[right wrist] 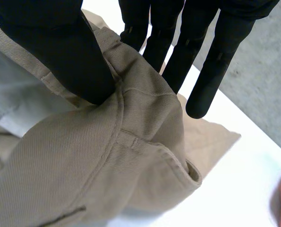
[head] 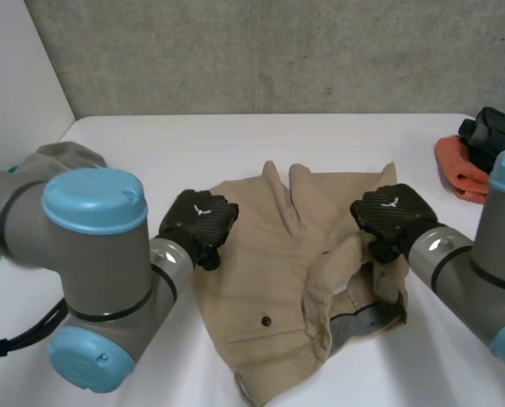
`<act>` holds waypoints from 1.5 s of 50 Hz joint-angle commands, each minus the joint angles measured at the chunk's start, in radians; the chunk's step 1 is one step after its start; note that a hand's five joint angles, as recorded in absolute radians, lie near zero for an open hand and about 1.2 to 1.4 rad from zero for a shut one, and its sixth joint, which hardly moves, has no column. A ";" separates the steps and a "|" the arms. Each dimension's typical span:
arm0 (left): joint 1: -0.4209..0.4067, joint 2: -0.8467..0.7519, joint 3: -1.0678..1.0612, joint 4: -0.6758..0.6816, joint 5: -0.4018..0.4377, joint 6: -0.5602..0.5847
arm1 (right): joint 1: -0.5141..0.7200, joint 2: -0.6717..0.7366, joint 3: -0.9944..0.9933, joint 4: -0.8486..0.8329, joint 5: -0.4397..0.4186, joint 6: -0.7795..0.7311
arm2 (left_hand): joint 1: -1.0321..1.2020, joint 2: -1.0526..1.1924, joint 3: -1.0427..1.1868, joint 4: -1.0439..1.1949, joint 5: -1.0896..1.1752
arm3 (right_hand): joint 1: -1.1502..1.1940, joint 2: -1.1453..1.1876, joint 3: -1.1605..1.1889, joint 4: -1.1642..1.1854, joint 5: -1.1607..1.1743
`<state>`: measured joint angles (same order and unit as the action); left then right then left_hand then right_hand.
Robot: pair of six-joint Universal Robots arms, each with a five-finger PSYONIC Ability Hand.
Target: Fold the laundry.
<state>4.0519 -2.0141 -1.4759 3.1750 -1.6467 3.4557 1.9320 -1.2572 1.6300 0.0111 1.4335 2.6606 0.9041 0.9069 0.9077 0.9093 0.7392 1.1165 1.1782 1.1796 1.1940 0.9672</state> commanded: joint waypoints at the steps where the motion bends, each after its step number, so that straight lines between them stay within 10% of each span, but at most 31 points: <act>1: 0.024 0.051 0.002 -0.003 0.031 -0.001 | -0.064 -0.036 0.025 0.023 0.001 -0.025 | 0.005 0.003 0.002 0.000 -0.004 | 0.280 0.218 0.217 0.202 0.254; 13: 0.071 0.060 0.061 -0.001 0.034 -0.003 | -0.309 0.256 -0.298 -0.369 -0.168 -0.208 | -0.262 -0.265 -0.266 -0.267 -0.272 | 0.280 0.218 0.217 0.202 0.254; 22: 0.059 0.015 0.104 -0.017 0.019 0.003 | -0.375 0.515 -0.598 -0.542 -0.297 -0.073 | -0.265 -0.268 -0.269 -0.270 -0.275 | 0.280 0.218 0.217 0.202 0.254; 24: 0.058 0.012 0.105 -0.021 0.015 0.002 | -0.375 0.532 -0.627 -0.519 -0.282 -0.042 | -0.268 -0.271 -0.271 -0.273 -0.278 | -0.275 -0.337 -0.339 -0.353 -0.301; 26: 0.058 0.012 0.103 -0.023 0.013 0.002 | -0.374 0.518 -0.624 -0.463 -0.234 -0.031 | -0.297 -0.300 -0.301 -0.302 -0.307 | -0.942 -1.004 -1.005 -1.019 -0.967; 38: 0.071 0.014 0.104 -0.024 0.015 0.002 | -0.323 0.144 -0.480 0.026 0.103 -0.030 | -0.421 -0.423 -0.424 -0.426 -0.430 | -0.942 -1.004 -1.005 -1.019 -0.967; 50: 0.071 0.026 0.094 -0.026 0.014 0.000 | -0.220 -0.140 -0.219 0.530 0.099 0.048 | -0.432 -0.435 -0.436 -0.438 -0.442 | -0.931 -0.992 -0.994 -1.008 -0.956; 75: 0.082 0.029 0.085 -0.024 0.030 -0.003 | -0.137 -0.073 0.318 -0.146 0.102 0.102 | -0.438 -0.441 -0.442 -0.443 -0.448 | -0.584 -0.645 -0.647 -0.661 -0.609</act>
<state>4.1355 -1.9850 -1.3908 3.1504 -1.6179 3.4529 1.7941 -1.3681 1.9402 -0.0752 1.5144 2.7922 0.4724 0.4522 0.4664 0.4462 0.2640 0.4376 0.4199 0.4387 0.4425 0.2733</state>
